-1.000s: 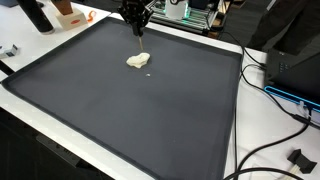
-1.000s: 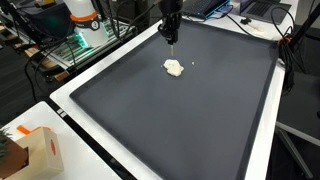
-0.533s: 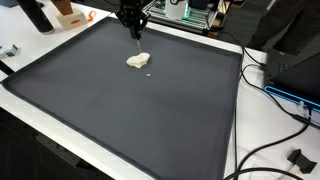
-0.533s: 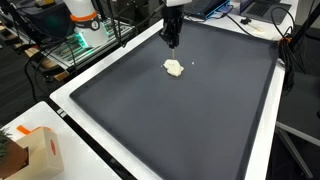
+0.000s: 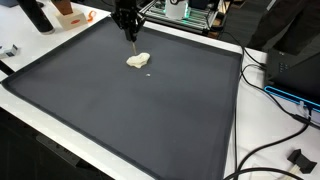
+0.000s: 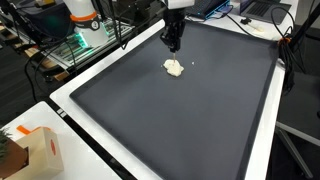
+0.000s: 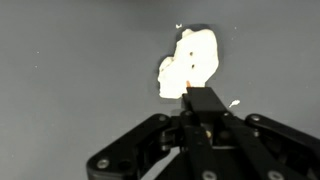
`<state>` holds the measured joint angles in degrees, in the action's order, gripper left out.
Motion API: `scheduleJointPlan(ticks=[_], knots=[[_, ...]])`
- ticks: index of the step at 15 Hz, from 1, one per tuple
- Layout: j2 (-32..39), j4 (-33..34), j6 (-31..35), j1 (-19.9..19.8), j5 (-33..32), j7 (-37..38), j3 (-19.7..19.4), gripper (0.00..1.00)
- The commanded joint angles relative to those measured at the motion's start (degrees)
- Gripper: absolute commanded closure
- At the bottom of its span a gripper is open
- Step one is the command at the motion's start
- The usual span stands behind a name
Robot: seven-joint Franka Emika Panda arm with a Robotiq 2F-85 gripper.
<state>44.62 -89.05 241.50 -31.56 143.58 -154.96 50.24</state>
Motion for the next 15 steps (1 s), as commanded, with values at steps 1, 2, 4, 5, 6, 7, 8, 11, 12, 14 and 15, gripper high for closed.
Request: scheduleJointPlan(ticks=[1,2,4,5,6,7,8,11,12,14,15], knots=[[1.15,1.94,1.51,2.19,0.48,-1.14,-2.33,0.97],[1.28,2.08,1.52,2.46,0.48,-1.2,-2.6,0.97],[1.48,2.46,1.51,3.11,0.48,-1.36,-3.26,0.97],[1.56,2.61,1.51,3.42,0.48,-1.39,-3.62,0.97],[1.72,2.76,1.51,3.73,0.47,-1.46,-3.97,0.97],[1.91,2.92,1.51,3.95,0.48,-1.57,-4.2,0.97],[2.13,3.1,1.51,4.11,0.48,-1.62,-4.34,0.97],[2.82,3.93,1.52,4.7,0.48,-1.98,-4.77,0.97],[2.92,4.25,1.43,5.24,0.48,-2.02,-5.41,0.97],[3.22,4.63,1.47,5.86,0.49,-2.02,-6.15,0.97],[3.37,4.85,1.48,6.14,0.48,-2.01,-6.46,0.97]])
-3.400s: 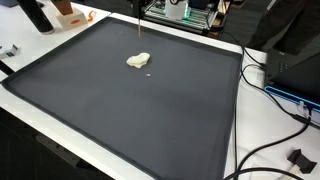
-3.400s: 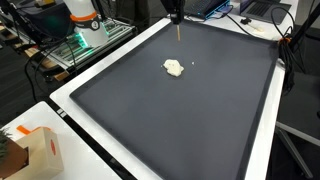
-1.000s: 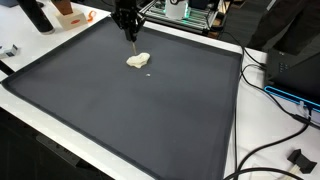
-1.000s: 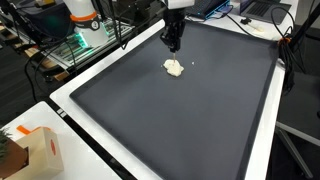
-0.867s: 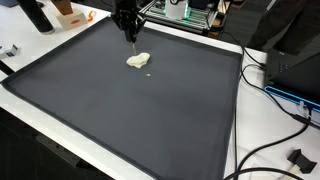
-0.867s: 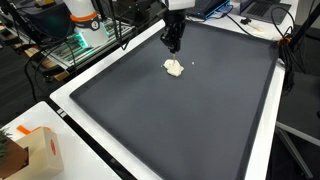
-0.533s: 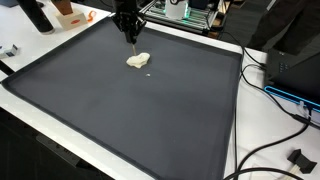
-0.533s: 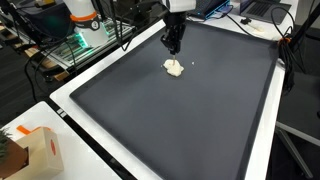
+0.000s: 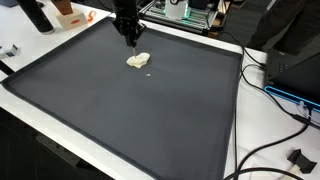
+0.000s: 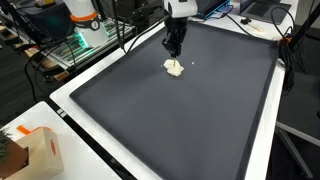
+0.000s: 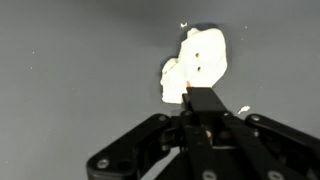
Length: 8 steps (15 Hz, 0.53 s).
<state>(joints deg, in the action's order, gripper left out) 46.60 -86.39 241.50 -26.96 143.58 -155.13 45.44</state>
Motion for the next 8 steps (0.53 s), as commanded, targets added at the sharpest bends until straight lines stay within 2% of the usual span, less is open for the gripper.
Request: scheduleJointPlan(ticks=[1,8], knots=[[1.58,2.4,1.48,1.78,0.48,-1.84,-1.91,0.97],[2.71,3.3,1.47,2.8,0.48,-1.9,-3.0,0.97]])
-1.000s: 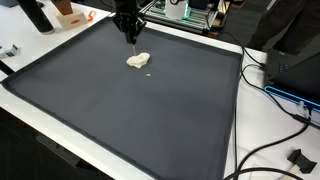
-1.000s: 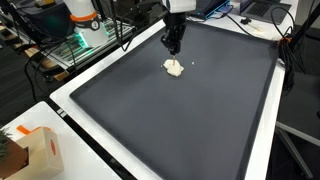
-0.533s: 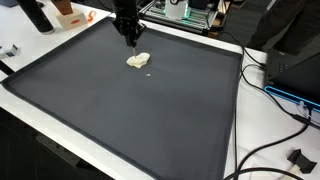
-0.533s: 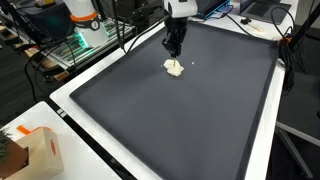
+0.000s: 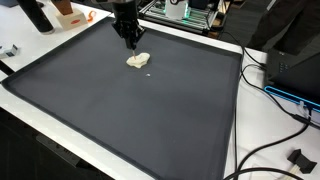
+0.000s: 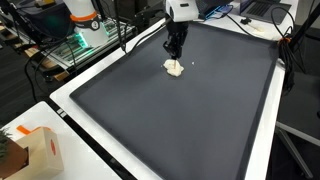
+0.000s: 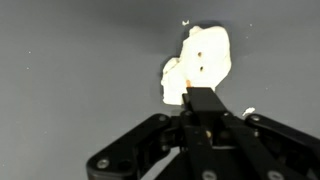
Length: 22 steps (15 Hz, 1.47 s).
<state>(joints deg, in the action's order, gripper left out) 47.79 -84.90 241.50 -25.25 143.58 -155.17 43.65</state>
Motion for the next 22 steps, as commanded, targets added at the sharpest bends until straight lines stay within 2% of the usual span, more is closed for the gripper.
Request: scheduleJointPlan(ticks=[1,22], knots=[[1.61,1.92,1.46,1.21,0.48,-1.87,-1.34,0.97],[2.6,1.29,1.04,1.83,0.48,-1.12,-2.13,0.97]])
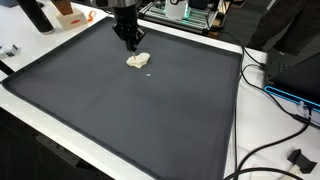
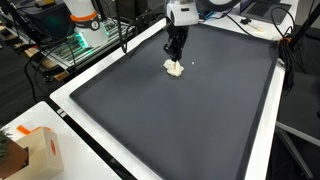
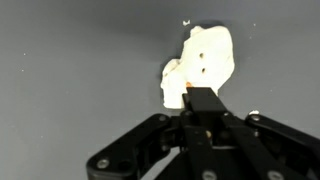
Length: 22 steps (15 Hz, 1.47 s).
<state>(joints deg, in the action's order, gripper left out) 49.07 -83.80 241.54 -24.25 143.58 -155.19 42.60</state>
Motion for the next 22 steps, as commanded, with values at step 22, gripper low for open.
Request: scheduleJointPlan(ticks=[22], knots=[[-9.17,-7.47,0.86,-0.25,0.48,-0.41,1.23,0.97]])
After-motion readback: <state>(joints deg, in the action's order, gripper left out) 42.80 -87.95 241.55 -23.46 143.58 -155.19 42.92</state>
